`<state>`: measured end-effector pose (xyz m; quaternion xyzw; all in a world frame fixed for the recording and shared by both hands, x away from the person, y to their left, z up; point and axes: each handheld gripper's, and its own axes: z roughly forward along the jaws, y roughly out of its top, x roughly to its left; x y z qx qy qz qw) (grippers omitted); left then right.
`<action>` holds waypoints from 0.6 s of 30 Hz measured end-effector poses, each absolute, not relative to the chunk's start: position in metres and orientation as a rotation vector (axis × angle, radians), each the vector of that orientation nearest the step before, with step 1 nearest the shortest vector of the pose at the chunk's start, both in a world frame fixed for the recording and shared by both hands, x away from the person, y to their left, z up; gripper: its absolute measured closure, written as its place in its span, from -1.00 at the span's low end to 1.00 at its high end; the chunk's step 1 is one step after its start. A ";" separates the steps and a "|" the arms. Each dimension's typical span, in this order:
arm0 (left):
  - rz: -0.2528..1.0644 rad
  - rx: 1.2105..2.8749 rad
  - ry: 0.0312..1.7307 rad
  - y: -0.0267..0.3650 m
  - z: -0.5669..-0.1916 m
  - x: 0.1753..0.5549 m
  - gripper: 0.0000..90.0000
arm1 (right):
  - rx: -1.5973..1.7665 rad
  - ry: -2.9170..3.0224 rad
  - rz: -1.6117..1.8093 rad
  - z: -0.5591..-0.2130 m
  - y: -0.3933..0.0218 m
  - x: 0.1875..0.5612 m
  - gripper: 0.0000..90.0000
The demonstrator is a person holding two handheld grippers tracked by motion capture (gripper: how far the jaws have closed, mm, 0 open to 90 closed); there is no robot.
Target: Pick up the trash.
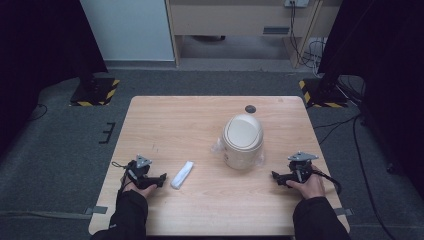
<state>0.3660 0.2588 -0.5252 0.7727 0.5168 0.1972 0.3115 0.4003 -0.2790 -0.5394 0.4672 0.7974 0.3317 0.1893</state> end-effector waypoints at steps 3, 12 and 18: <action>0.582 1.999 1.352 0.260 -0.516 0.364 -0.63 | 1.314 2.242 0.932 -0.539 -0.279 0.400 -0.99; 0.638 1.883 1.293 0.259 -0.498 0.361 -0.63 | 1.314 2.243 0.931 -0.539 -0.279 0.400 -0.99; 0.648 1.835 1.279 0.255 -0.489 0.360 -0.60 | 1.314 2.242 0.931 -0.539 -0.279 0.400 -0.99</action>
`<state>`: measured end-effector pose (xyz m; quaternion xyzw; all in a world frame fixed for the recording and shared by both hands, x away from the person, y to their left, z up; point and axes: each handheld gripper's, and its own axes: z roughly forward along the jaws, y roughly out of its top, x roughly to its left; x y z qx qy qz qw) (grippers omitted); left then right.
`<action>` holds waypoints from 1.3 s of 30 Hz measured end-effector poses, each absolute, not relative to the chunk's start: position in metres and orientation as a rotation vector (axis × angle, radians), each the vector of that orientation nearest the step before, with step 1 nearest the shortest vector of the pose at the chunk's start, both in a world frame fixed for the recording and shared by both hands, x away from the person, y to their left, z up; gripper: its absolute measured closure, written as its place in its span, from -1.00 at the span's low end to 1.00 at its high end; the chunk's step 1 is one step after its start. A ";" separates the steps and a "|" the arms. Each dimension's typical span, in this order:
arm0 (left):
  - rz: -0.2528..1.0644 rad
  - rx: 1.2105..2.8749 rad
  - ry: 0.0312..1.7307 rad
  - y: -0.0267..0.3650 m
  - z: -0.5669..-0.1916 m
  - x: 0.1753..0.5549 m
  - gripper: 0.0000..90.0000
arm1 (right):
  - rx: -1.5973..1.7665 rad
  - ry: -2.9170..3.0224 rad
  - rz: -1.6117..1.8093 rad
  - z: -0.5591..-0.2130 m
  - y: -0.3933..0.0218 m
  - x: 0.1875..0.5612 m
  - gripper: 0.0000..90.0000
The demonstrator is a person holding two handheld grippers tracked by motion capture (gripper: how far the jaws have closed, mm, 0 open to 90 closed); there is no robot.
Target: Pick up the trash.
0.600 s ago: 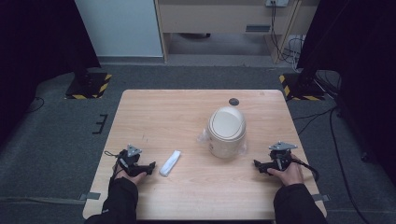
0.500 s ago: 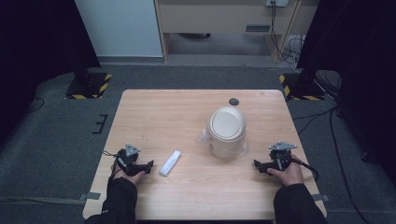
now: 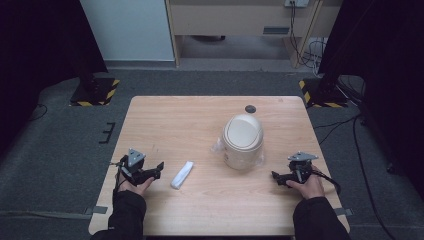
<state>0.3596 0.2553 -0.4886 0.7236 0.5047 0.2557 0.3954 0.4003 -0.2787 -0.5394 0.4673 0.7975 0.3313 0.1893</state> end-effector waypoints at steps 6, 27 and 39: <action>0.665 1.821 1.264 0.246 -0.478 0.357 -0.64 | 1.313 2.242 0.931 -0.539 -0.279 0.400 -0.99; 0.557 1.705 1.138 0.214 -0.445 0.358 -0.64 | 1.312 2.244 0.932 -0.539 -0.279 0.401 -0.99; 0.494 1.693 1.085 0.183 -0.434 0.371 -0.63 | 1.312 2.244 0.933 -0.539 -0.279 0.401 -0.99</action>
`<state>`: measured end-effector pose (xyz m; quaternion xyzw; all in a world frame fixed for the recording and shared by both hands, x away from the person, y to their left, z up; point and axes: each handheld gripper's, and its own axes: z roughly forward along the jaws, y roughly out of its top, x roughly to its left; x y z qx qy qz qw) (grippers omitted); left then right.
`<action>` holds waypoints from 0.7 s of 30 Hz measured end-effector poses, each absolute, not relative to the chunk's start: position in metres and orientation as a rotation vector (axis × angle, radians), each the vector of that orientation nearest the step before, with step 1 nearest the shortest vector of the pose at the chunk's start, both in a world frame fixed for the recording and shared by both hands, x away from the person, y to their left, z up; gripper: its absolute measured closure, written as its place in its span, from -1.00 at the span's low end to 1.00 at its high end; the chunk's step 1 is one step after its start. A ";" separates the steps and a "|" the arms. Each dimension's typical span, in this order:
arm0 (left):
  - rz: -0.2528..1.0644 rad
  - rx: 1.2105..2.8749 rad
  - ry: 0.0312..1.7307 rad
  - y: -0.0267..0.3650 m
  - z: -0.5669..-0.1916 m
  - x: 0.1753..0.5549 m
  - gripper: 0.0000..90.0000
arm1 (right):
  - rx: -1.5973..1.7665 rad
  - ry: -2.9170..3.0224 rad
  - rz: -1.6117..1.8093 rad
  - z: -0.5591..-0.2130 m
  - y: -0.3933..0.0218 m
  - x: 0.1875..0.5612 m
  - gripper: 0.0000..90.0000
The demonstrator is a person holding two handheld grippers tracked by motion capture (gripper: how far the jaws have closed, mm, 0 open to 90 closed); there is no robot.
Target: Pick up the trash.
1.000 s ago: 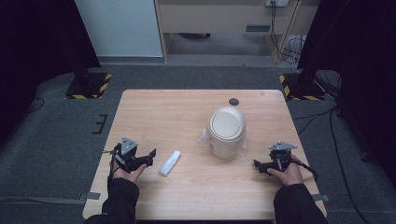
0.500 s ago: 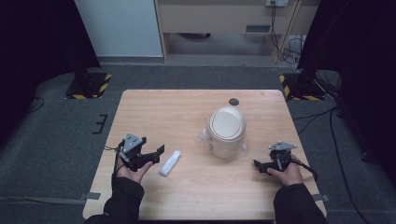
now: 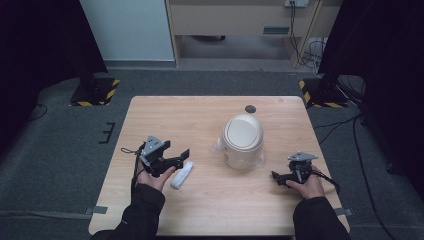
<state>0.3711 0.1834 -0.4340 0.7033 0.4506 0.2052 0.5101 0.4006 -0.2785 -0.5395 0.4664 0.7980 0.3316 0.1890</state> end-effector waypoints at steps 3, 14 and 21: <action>0.487 1.688 1.068 0.176 -0.430 0.375 -0.63 | 1.312 2.244 0.932 -0.539 -0.278 0.401 -0.99; 0.465 1.678 1.003 0.145 -0.418 0.388 -0.61 | 1.311 2.244 0.932 -0.539 -0.278 0.401 -0.99; 0.447 1.697 0.972 0.122 -0.414 0.395 -0.61 | 1.312 2.244 0.932 -0.539 -0.278 0.401 -0.99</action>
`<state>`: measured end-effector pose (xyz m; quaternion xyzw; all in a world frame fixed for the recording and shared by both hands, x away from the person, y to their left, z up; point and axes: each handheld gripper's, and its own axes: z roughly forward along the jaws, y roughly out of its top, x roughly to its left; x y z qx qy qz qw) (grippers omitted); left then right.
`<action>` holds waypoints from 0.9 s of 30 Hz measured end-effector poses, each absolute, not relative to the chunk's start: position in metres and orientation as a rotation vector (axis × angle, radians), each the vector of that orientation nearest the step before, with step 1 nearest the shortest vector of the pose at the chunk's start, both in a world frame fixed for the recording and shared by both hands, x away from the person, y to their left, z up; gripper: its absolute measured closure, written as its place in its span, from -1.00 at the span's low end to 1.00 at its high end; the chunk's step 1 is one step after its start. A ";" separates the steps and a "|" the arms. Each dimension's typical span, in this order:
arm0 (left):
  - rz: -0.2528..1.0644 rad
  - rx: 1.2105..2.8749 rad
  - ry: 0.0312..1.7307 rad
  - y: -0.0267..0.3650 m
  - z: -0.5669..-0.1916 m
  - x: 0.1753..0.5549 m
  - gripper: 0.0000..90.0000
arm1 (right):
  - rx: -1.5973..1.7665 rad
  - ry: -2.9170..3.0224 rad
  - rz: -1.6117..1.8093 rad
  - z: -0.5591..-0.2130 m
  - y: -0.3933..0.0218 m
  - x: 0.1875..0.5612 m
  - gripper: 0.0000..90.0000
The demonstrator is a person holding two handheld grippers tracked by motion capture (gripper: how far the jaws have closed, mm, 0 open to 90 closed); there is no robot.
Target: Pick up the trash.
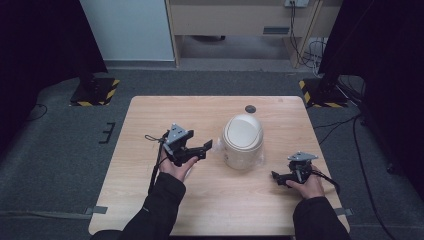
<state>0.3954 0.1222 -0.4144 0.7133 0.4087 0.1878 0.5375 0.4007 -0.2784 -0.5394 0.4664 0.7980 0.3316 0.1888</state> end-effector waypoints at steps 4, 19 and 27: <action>0.429 1.719 0.958 0.108 -0.414 0.401 -0.61 | 1.309 2.246 0.934 -0.539 -0.278 0.401 -0.99; 0.419 1.776 0.941 0.072 -0.417 0.432 -0.61 | 1.309 2.249 0.932 -0.539 -0.278 0.401 -0.99; 0.418 1.821 0.963 0.066 -0.426 0.440 -0.63 | 1.308 2.249 0.932 -0.539 -0.278 0.401 -0.99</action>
